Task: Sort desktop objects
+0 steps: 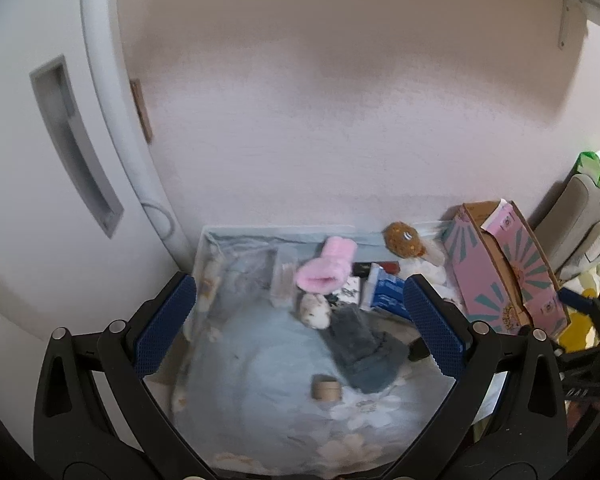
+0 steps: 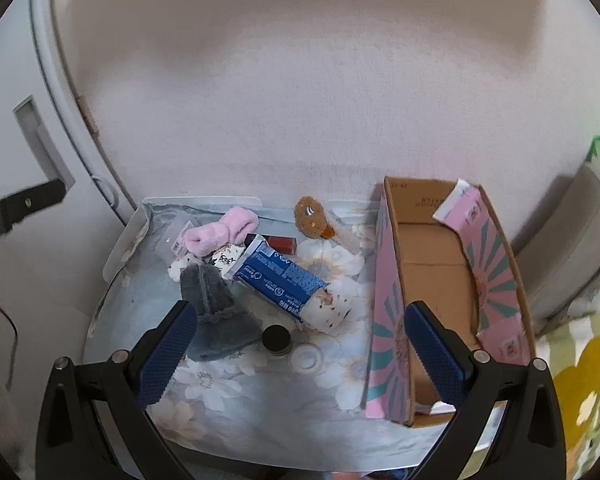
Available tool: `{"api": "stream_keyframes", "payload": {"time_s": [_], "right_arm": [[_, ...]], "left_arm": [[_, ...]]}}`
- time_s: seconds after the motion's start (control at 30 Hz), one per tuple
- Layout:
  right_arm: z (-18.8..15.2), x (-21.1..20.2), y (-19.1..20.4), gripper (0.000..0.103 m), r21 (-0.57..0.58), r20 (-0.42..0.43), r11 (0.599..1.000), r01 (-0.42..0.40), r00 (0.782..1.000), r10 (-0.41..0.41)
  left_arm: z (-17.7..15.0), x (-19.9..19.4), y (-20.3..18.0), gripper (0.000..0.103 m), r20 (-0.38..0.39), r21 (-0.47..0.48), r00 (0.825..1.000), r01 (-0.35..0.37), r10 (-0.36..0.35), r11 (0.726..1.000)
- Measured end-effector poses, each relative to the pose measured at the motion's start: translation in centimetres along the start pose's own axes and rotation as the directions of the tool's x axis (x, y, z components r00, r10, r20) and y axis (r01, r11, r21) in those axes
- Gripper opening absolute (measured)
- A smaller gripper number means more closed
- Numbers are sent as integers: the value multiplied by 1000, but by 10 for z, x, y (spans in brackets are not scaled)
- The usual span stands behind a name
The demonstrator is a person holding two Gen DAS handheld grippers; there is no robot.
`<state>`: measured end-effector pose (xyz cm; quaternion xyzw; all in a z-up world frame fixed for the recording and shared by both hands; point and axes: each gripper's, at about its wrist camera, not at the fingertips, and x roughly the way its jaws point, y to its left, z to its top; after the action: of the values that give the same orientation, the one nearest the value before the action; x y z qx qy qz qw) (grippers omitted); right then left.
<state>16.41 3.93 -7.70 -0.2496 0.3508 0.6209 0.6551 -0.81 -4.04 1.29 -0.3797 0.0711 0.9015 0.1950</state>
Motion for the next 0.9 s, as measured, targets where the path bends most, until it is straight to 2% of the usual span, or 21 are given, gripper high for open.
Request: {"api": "stream_keyframes", "payload": {"time_s": [0.3, 0.4, 0.63, 0.7, 0.73, 0.87, 0.9], "right_arm": [[3, -4, -8, 103, -30, 18, 999, 21, 1000, -21], [8, -1, -7, 103, -86, 18, 996, 11, 1000, -10], [16, 19, -6, 103, -165, -19, 986, -26, 1000, 23], [17, 32, -7, 103, -196, -45, 979, -60, 998, 52], [18, 37, -7, 103, -207, -56, 975, -80, 996, 70], [24, 65, -9, 103, -255, -107, 956, -147, 987, 123], [26, 74, -8, 103, -280, -119, 946, -162, 984, 134]], "left_arm": [[0, 0, 28, 103, 8, 2, 1000, 14, -14, 1000], [-3, 4, 28, 103, -7, 21, 999, 37, -36, 999], [-19, 22, 15, 103, -82, 57, 993, 92, -87, 994], [-27, 30, 6, 103, -114, 84, 990, 97, -87, 992], [-32, 35, 2, 103, -169, 307, 953, 294, -252, 905], [-55, 52, -11, 103, -217, 297, 941, 317, -259, 901], [-62, 56, -15, 103, -238, 311, 933, 337, -271, 889]]}}
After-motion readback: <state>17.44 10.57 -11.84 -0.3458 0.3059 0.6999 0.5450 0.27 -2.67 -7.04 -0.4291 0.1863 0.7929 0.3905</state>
